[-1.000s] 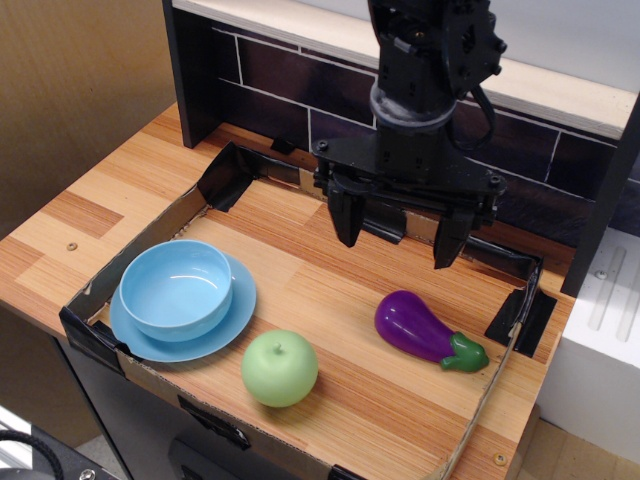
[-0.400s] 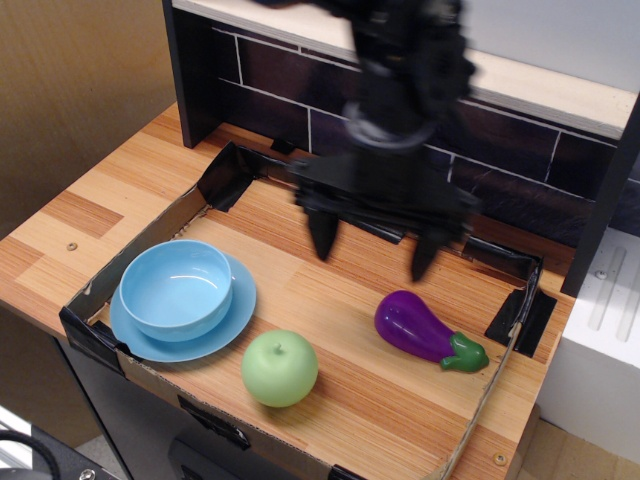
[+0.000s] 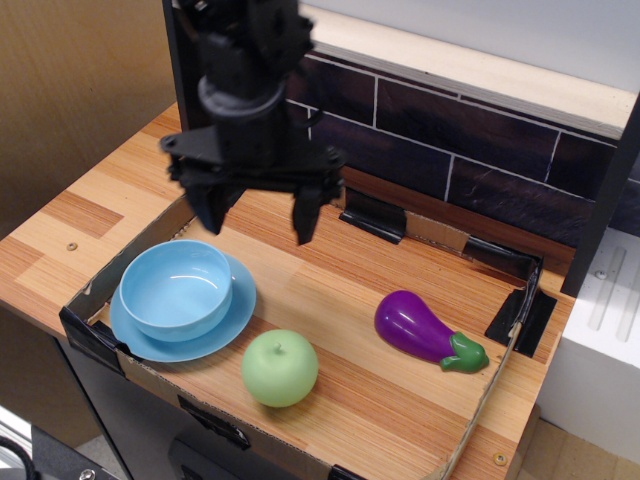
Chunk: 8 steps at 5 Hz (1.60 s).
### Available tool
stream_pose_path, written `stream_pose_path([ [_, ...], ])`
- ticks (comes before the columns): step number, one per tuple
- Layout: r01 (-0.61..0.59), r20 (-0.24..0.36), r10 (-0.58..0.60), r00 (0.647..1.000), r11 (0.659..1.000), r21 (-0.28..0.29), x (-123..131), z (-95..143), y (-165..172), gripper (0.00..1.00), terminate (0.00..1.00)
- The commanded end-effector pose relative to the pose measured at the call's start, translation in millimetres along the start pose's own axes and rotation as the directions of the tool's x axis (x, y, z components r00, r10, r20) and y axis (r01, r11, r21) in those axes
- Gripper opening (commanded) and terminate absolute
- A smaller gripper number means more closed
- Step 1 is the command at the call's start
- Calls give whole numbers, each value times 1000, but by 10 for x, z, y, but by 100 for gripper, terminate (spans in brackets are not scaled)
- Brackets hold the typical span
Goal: Take bowl off plate
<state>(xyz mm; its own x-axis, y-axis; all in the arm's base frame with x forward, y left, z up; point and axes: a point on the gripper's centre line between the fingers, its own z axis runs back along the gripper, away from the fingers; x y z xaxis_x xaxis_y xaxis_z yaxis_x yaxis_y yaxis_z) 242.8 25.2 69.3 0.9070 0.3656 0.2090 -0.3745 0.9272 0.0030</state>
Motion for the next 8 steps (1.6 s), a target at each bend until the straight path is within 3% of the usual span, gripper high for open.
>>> stream_pose_path([
  [1, -122, -42, 122, 992, 992, 3, -143, -251, 144, 100, 0],
  [3, -171, -57, 171, 984, 985, 16, -118, -456, 98, 100, 0],
  [4, -157, -51, 158, 986, 987, 23, -110, -494, 101, 0, 0],
  [6, -140, -41, 141, 989, 990, 24, -102, -383, 139, 0, 0],
  [8, -106, 21, 106, 994, 994, -9, 98, -80, -20, 0, 0],
])
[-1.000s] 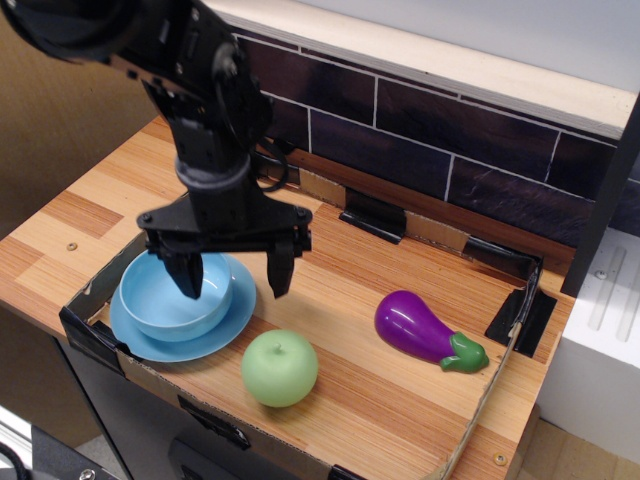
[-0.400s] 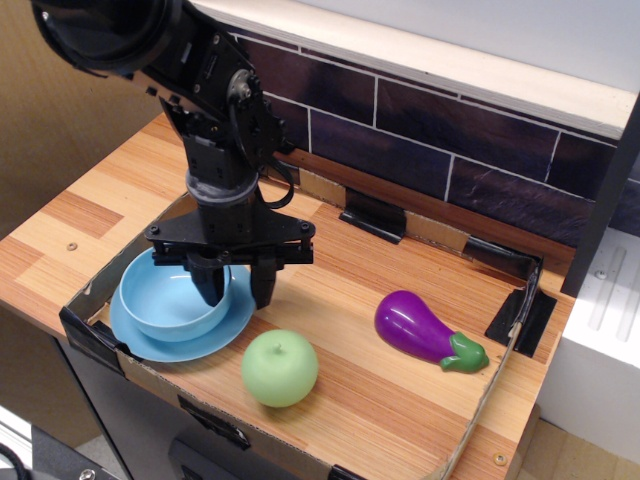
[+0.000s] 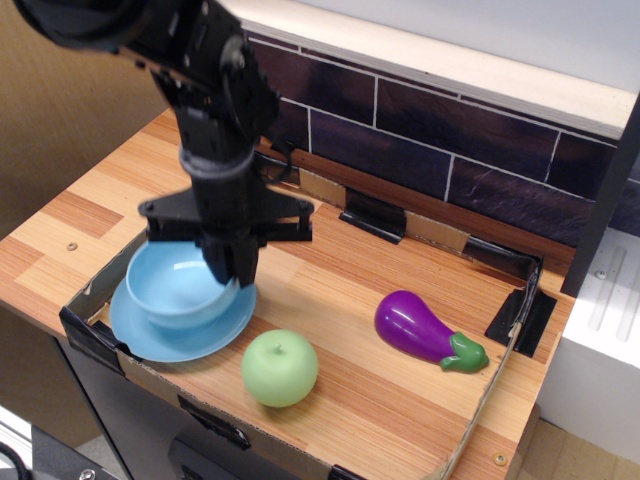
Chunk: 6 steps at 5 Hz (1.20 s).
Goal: Take bowl off plate
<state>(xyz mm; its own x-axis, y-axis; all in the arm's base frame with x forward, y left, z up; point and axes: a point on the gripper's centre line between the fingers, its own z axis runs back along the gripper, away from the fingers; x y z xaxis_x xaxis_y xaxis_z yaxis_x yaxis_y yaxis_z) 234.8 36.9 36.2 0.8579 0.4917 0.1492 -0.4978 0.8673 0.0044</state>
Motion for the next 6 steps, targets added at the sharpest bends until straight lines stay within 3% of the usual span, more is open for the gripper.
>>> stream_pose_path([
  [1, 105, 118, -101, 988, 994, -26, 259, 257, -459, 0, 0],
  [2, 168, 99, -165, 981, 986, -20, 350, 168, -768, 0, 0],
  [3, 134, 80, -132, 988, 991, -13, 446, 76, -972, 0, 0],
  [4, 127, 43, -127, 991, 992, -2, 453, -32, -1026, 0, 0],
  [6, 138, 41, -138, 990, 990, 4, 406, -47, -988, 0, 0],
])
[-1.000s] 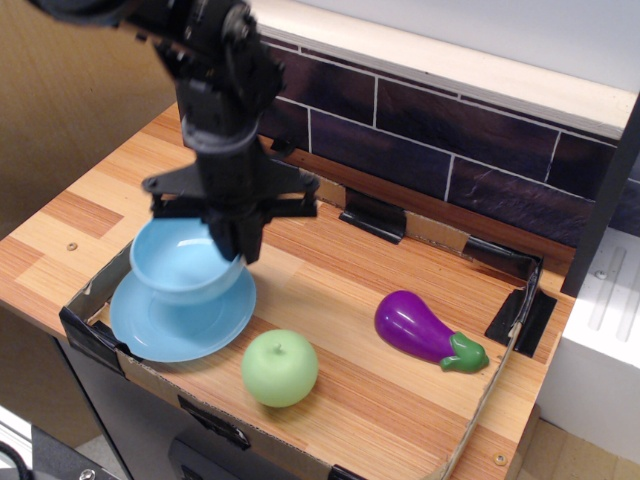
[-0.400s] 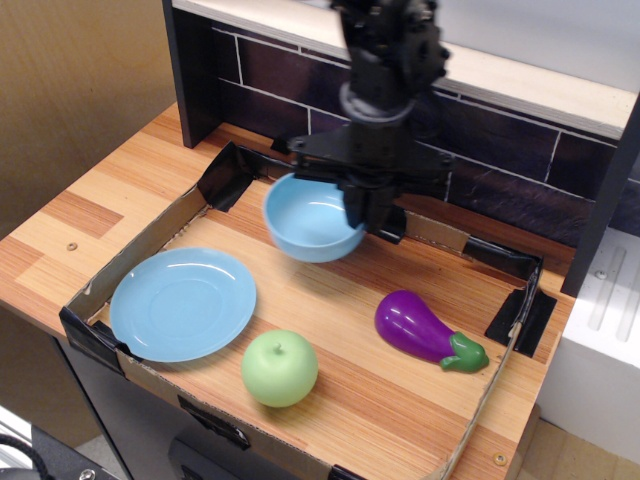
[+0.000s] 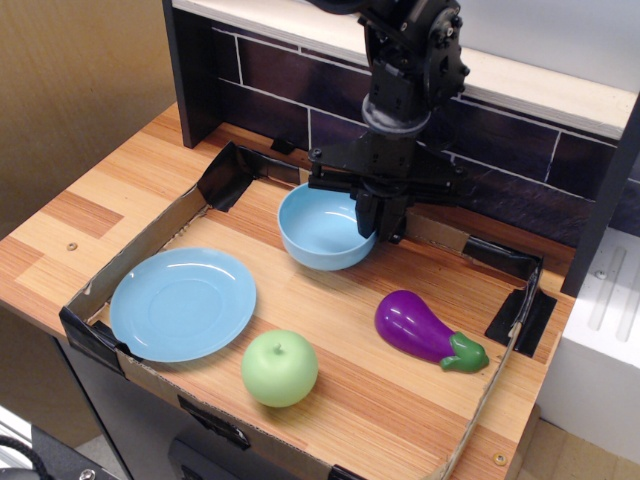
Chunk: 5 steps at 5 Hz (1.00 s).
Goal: Take bowl off plate
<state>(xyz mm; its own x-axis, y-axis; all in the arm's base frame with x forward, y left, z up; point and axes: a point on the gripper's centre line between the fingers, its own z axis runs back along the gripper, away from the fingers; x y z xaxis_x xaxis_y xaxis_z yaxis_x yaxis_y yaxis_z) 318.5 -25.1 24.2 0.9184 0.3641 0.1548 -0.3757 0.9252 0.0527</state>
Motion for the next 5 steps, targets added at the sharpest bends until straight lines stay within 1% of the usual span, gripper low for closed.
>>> stream_pose_path([
  [1, -21, 22, 22, 1000, 999, -37, 5, 163, -26, 100, 0],
  [3, -19, 42, 23, 999, 997, -73, -22, 409, 4, 100, 0],
  [4, -12, 51, 18, 999, 994, -112, -3, 611, -5, 100, 0],
  [5, 20, 72, -12, 997, 994, -110, 6, 783, -9, 100, 0],
])
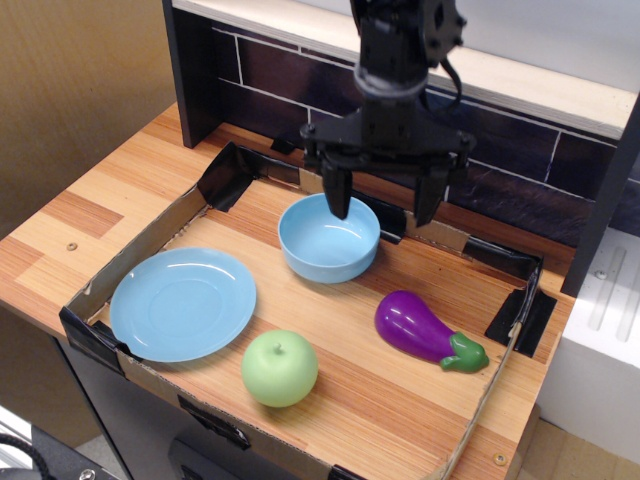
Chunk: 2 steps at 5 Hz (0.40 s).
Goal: Take bowl off plate
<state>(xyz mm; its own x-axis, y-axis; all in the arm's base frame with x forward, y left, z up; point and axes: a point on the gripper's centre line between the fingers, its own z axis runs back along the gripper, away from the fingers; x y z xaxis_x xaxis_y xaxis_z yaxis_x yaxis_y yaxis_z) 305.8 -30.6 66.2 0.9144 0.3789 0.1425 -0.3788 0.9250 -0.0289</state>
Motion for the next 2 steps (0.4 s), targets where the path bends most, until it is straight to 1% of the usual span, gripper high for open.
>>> stream_pose_path([
  [1, 36, 82, -34, 996, 999, -30, 72, 345, -57, 100, 0],
  [2, 36, 82, -34, 996, 999, -30, 72, 345, -57, 100, 100],
])
